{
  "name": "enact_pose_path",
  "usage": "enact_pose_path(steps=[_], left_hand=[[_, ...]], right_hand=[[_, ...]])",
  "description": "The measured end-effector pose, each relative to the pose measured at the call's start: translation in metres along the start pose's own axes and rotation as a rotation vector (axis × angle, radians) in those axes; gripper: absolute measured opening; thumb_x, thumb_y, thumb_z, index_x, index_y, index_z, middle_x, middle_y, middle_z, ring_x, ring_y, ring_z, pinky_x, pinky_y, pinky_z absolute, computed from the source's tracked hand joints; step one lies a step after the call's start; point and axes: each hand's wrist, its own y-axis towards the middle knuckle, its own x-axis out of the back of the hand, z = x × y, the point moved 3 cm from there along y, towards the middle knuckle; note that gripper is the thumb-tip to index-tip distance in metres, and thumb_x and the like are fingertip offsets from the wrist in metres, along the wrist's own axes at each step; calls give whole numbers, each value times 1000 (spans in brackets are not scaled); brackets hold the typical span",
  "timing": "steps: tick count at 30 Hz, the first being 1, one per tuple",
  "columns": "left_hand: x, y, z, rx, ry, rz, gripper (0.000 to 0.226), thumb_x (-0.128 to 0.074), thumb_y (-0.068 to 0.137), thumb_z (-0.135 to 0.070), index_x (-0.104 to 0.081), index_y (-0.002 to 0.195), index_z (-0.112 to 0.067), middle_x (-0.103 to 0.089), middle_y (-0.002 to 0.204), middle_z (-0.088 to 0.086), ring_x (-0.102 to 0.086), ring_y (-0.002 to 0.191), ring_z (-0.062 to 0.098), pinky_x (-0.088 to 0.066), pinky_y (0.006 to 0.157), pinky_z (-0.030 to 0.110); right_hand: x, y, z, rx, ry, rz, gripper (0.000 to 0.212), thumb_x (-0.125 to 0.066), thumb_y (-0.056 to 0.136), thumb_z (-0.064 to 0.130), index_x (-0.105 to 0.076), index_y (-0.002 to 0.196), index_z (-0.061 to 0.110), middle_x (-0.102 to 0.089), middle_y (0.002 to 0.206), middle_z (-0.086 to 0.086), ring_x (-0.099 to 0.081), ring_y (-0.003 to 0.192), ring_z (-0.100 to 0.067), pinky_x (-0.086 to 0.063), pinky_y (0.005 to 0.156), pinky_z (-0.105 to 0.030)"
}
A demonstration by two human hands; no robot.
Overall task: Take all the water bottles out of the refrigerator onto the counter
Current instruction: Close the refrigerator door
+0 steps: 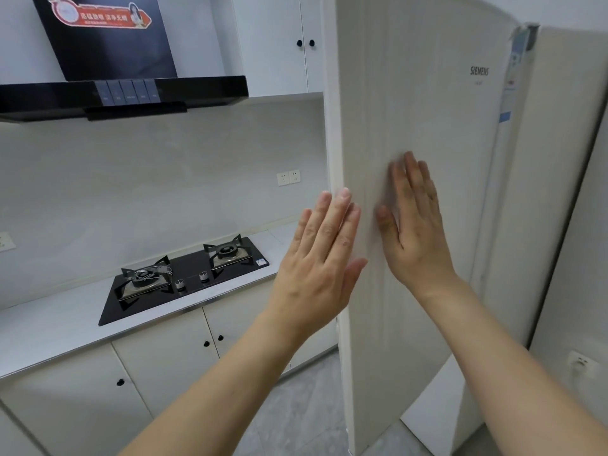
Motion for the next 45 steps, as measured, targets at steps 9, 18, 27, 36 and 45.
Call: enact_pose_path(steps=[9,18,27,36,45], left_hand=[[-16,3,3,8,-17,-25,54,-51,96,-6,-28,143,8,-18,154,25,-16,146,38,-26,116,47],[-27,3,28,61,-11,9,50,-49,95,0,-33,141,11,-18,154,25,-15,145,40,-30,114,47],[-50,4,72,112,20,19,52,-50,96,-2,-31,143,11,-16,155,23,-11,146,41,-20,119,43],[-89,11,123,146,-29,-8,49,-49,97,-1,-34,141,12,-21,154,27,-9,144,47,-25,115,53],[-130,20,175,131,-59,-42,49,-51,96,-2,-36,141,12,-21,153,26,-7,143,50,-16,119,48]], right_hand=[[-10,6,-18,9,-25,84,59,-27,102,42,-2,153,28,4,162,2,7,149,-17,-5,121,-45],[-35,29,-24,48,-19,109,59,-30,102,41,-7,154,25,2,162,0,6,149,-20,-3,121,-45],[-81,50,-31,132,-67,80,59,-33,101,38,-11,153,22,-3,162,-4,4,149,-25,-3,120,-48],[-133,77,-42,196,-199,-14,58,-37,100,37,-18,152,18,-12,160,-9,-3,148,-29,-4,119,-49],[-179,99,-59,219,-319,-78,57,-41,100,37,-25,151,16,-18,158,-11,-9,147,-30,-6,119,-49]])
